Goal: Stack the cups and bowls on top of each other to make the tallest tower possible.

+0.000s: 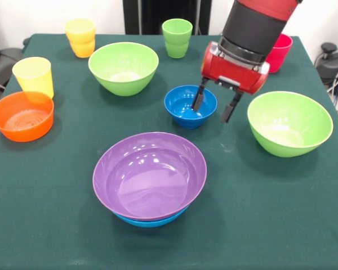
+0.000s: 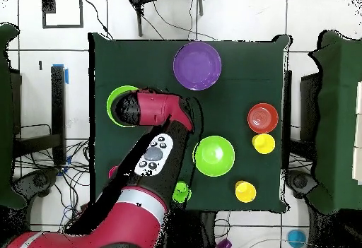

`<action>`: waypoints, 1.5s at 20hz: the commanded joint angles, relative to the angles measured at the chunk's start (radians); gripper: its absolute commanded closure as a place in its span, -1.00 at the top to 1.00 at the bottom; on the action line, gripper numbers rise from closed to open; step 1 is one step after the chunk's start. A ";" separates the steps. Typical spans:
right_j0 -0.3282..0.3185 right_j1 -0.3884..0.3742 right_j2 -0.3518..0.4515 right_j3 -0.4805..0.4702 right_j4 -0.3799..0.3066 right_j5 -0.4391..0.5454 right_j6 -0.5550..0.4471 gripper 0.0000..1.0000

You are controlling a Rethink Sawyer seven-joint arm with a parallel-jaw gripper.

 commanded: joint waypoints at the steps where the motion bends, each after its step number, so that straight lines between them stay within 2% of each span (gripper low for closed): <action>1: -0.005 0.021 0.075 0.061 -0.035 0.106 0.088 1.00; 4: -0.027 0.089 0.091 0.053 -0.034 0.048 0.098 1.00; 7: -0.026 0.118 0.078 0.044 -0.043 0.022 0.101 1.00; 19: -0.032 0.097 0.107 0.121 -0.054 -0.019 0.081 1.00; 30: -0.007 0.100 0.103 0.129 -0.031 0.002 0.105 1.00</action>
